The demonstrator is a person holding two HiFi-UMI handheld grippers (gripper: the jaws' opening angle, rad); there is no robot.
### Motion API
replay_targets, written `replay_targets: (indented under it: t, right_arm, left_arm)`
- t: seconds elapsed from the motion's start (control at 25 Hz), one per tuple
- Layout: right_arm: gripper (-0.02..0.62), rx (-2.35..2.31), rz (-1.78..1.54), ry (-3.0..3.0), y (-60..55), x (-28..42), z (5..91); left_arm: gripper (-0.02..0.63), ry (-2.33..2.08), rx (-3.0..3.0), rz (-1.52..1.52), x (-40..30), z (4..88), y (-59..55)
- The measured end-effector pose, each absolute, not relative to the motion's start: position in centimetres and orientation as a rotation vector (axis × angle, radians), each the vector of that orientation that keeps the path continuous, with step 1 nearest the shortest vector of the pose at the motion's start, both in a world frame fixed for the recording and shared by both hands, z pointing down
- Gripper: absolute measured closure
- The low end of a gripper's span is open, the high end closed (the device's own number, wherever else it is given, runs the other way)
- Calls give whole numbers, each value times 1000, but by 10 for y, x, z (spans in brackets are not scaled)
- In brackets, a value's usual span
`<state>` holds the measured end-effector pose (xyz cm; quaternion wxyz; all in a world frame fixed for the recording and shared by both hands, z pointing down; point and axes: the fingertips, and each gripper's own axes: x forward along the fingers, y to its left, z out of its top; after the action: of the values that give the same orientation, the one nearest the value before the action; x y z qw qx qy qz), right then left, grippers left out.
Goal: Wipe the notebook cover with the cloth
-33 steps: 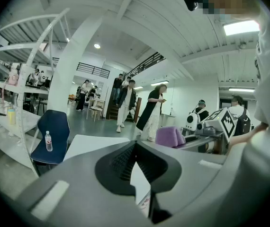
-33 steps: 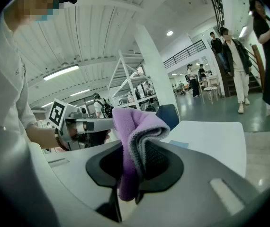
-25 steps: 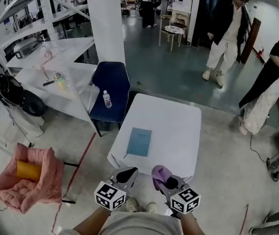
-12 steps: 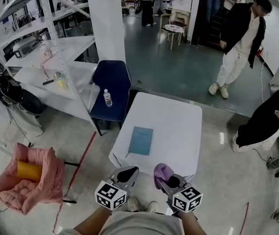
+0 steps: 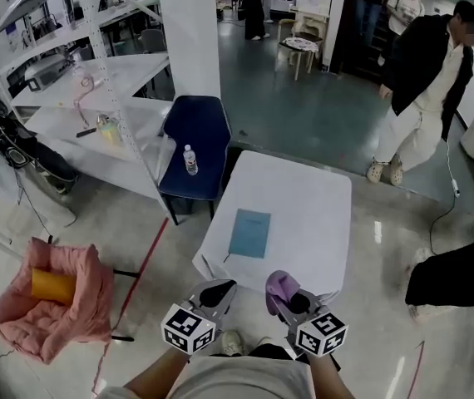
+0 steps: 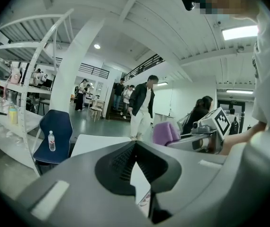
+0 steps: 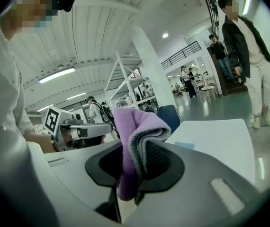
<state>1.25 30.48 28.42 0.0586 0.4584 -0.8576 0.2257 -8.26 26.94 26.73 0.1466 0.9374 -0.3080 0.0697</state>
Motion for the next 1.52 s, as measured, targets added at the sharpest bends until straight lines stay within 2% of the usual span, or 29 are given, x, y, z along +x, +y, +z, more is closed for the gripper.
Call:
replay_targets:
  t: [0.72,1.52]
  right_arm:
    - [489,1361,698,-2607,272,7,296]
    - [489,1246,646,-2635,121,78,297]
  left_arm:
    - [606,-894,2683,212,-88,281,233]
    - [606,-979,2668,188,-10,275,83]
